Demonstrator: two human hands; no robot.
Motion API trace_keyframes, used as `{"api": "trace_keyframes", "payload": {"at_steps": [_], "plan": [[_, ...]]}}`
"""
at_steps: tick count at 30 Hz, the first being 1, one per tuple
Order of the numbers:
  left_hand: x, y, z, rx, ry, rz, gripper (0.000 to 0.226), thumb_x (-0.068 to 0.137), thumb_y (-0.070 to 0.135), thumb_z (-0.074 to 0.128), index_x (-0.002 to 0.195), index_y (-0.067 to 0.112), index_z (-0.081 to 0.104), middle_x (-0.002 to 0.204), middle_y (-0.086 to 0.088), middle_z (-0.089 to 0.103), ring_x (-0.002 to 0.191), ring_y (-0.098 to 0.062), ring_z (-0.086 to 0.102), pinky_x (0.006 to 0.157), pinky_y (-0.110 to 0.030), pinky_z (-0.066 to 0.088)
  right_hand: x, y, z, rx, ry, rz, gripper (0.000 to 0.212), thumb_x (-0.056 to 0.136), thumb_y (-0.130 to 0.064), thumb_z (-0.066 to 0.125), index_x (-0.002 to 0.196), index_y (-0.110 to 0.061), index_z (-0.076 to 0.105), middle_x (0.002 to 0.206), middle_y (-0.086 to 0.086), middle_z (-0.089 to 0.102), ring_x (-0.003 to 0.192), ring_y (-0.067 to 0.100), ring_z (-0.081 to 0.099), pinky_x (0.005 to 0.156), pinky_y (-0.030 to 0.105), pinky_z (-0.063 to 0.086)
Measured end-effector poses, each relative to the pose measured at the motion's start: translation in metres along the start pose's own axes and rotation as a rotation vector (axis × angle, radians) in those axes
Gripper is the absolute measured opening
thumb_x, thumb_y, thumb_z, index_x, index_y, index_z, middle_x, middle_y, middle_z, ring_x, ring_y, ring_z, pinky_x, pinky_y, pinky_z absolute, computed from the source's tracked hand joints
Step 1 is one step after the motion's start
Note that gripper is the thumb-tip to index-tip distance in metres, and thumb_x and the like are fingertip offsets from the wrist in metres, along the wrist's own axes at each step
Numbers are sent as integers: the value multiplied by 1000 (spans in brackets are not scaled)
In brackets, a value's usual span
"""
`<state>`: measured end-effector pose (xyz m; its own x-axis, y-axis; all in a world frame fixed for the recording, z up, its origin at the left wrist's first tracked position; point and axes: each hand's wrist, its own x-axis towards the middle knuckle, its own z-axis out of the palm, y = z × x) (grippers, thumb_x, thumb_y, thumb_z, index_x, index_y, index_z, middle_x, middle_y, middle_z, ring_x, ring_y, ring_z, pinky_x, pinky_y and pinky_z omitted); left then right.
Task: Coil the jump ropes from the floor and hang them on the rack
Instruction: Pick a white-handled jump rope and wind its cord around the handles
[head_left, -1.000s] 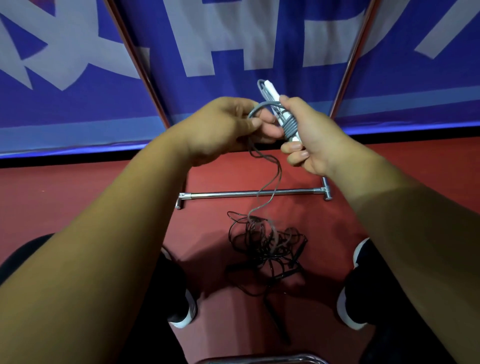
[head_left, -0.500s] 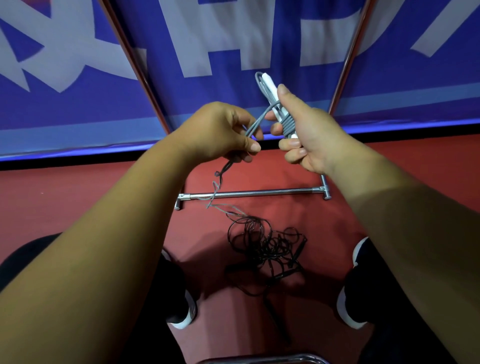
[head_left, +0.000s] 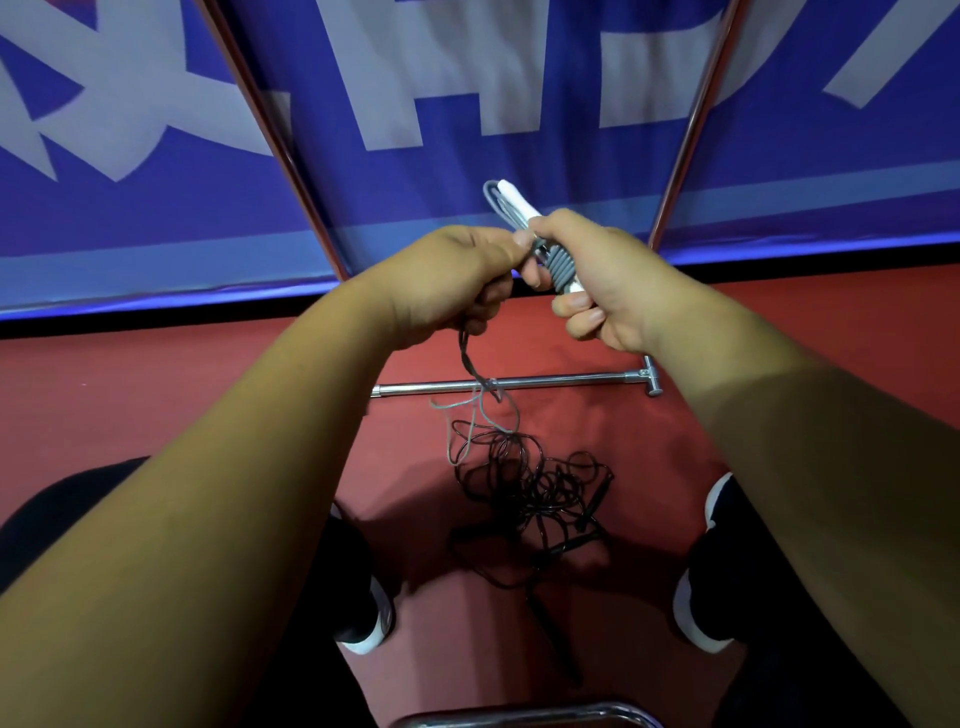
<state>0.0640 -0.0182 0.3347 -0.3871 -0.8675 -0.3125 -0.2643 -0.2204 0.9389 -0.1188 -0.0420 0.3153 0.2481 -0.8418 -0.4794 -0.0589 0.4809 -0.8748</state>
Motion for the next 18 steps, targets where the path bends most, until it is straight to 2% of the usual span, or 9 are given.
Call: {"api": "trace_keyframes", "payload": {"at_steps": [4,7,11,15,18], "plan": [[-2,3,5,206,9,-10,36,110,39,48,84,17,58,59,1,42,49,-12,30,51,-27,27,3,8,0,13,50,50,37,87,-59,71,96,-23,70,88,3,61,49,9,26,43,19,16],[-2,3,7,171,-42,-21,38,111,39,47,79,20,56,58,3,40,50,-13,27,50,-26,22,4,9,0,-1,77,56,31,87,-50,71,96,-20,69,91,5,60,48,10,25,43,20,15],[-3,4,5,174,-82,-31,37,111,38,45,80,20,53,60,2,31,53,-15,21,49,-26,18,4,11,0,-6,86,68,35,85,-50,71,89,-15,71,86,6,58,49,10,23,43,21,14],[-7,7,4,224,-148,-27,35,112,38,45,84,18,54,60,2,29,54,-15,19,50,-27,18,5,17,4,28,114,85,37,83,-49,71,101,-17,71,85,10,63,48,11,22,43,20,14],[-9,7,2,255,-166,-27,36,112,36,45,83,17,55,59,3,32,53,-15,22,51,-30,19,2,18,8,34,91,99,31,87,-48,68,97,-19,72,82,10,64,48,11,22,45,19,13]]}}
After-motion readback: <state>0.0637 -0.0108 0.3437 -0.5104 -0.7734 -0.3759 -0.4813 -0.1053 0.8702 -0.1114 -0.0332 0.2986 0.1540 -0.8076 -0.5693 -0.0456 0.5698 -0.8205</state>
